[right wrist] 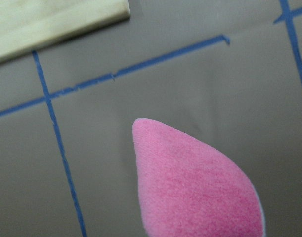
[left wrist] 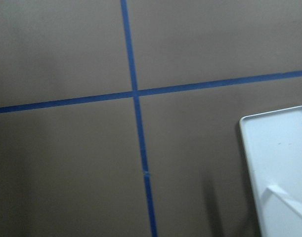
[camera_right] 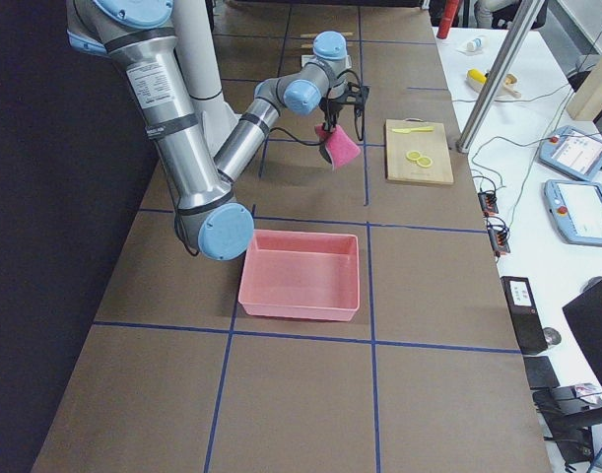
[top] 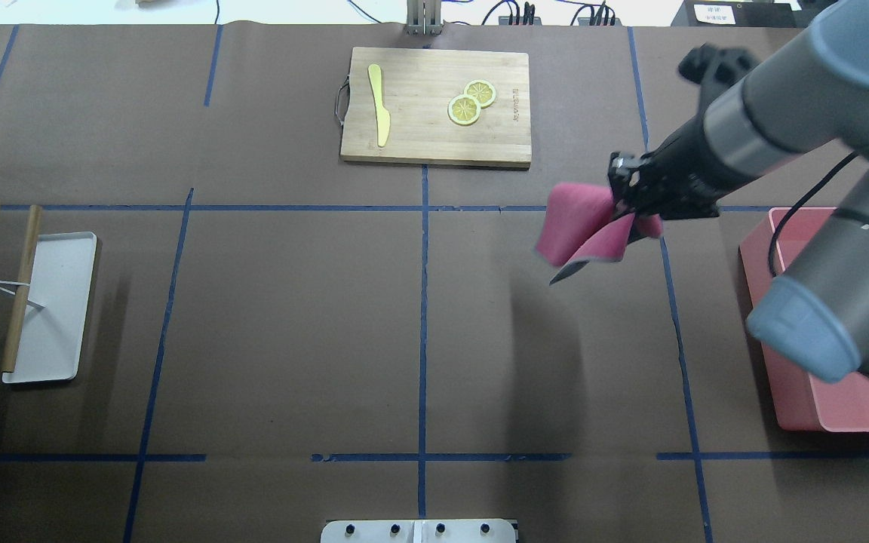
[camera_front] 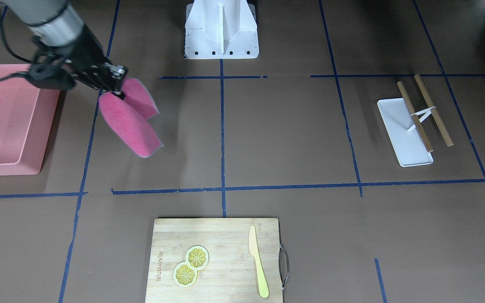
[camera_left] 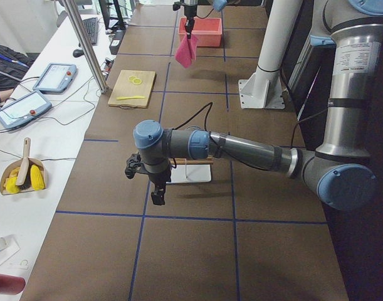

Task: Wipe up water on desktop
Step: 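Lift the cloth with the right gripper and drop it into the pink bin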

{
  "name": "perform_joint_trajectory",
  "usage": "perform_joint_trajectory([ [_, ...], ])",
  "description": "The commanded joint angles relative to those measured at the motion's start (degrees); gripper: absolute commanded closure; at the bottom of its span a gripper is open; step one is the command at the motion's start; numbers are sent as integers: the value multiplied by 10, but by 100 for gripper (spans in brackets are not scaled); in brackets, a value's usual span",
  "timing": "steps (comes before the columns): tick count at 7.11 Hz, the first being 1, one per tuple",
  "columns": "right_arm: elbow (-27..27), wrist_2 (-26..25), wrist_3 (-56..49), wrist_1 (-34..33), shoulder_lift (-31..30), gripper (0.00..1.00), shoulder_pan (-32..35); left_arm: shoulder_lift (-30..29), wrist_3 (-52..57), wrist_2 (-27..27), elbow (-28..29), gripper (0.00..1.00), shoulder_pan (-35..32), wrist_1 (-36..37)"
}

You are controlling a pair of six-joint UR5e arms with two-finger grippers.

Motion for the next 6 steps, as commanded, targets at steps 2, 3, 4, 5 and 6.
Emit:
perform_joint_trajectory([
  [2,77,46,-253,-128,-65,100,159,-4,42,-42,48,0,-33,-1],
  [3,97,73,-360,-133,-151,100,214,-7,37,-42,48,0,-33,-1],
  [4,105,75,-471,-131,-231,100,250,-12,18,-42,49,0,-33,-1],
  [5,94,70,-572,-128,-286,99,259,-16,16,-42,57,0,-33,-2],
  [6,69,74,-601,-128,-299,99,262,-20,17,-42,63,0,-33,-2],
])
